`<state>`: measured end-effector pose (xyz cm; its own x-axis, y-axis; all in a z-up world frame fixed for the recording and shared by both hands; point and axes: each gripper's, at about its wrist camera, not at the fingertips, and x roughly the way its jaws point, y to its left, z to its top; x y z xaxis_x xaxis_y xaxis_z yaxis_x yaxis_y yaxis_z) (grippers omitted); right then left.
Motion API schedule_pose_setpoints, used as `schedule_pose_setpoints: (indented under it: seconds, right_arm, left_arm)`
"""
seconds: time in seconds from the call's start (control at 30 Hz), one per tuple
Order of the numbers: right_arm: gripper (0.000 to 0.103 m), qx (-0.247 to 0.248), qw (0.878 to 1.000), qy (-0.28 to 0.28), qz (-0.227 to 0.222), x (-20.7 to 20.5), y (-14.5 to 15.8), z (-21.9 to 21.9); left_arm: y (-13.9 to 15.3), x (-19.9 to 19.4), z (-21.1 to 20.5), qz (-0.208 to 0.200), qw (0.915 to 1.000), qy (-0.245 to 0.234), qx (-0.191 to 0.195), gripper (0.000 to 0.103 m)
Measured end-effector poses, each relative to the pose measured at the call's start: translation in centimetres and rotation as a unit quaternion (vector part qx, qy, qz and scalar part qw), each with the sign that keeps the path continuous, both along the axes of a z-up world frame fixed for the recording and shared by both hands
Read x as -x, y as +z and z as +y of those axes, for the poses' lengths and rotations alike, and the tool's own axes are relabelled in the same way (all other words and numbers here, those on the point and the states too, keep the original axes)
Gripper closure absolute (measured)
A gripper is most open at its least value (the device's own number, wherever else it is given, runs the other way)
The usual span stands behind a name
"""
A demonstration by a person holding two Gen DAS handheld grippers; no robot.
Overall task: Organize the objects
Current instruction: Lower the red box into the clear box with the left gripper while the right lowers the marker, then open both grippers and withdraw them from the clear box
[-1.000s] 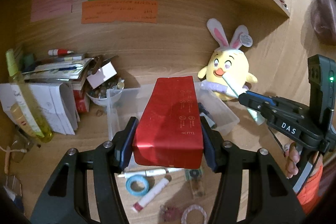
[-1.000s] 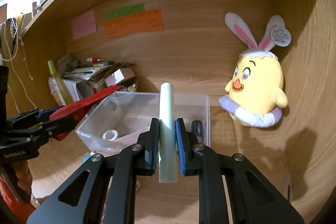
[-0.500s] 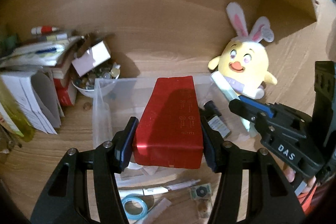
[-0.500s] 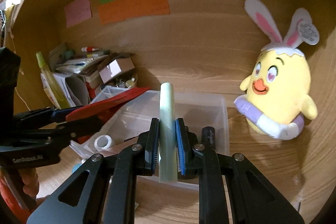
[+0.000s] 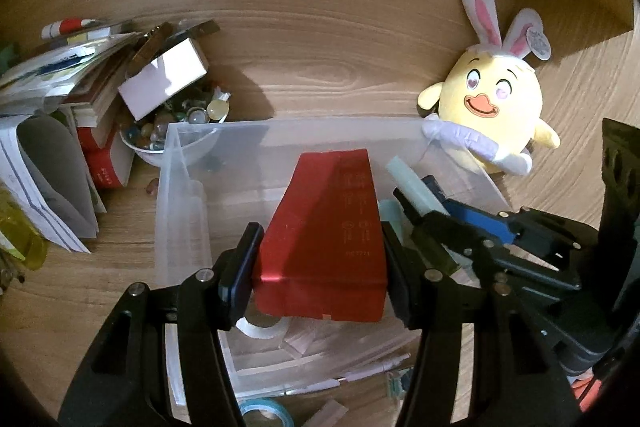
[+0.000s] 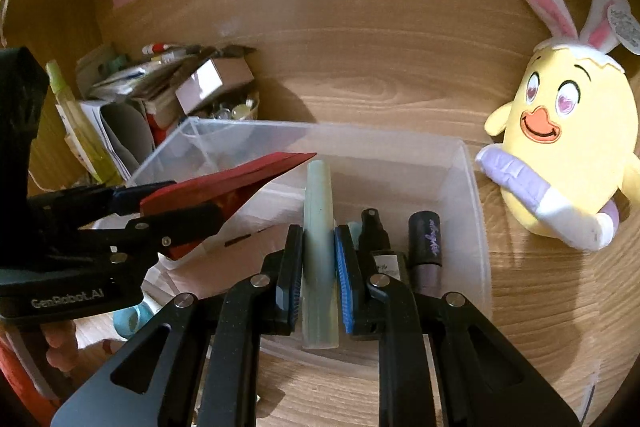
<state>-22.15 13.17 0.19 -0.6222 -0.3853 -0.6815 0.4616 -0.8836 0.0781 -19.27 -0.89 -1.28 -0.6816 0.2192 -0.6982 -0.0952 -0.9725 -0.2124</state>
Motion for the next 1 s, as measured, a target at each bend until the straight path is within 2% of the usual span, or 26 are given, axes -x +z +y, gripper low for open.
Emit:
schedule_pose_setpoints:
  seconds: [0.37, 0.6, 1.0]
  right_arm:
    - [0.089, -0.02, 1.0, -0.001, -0.017, 0.6, -1.0, -0.4]
    - [0.088, -0.017, 0.999, -0.002, -0.027, 0.7, -1.0, 0.0]
    - [0.068, -0.036, 0.999, -0.004, 0.006, -1.2, 0.3, -0.6]
  left_arm:
    - [0.4, -0.5, -0.3, -0.004, 0.9998, -0.002, -0.019, 0.047]
    - [2.1, -2.2, -0.8, 0.021, 0.9997, 0.01, -0.011, 0.043]
    - [3.1, -6.5, -2.4, 0.043, 0.9983, 0.025, 0.029, 0.034]
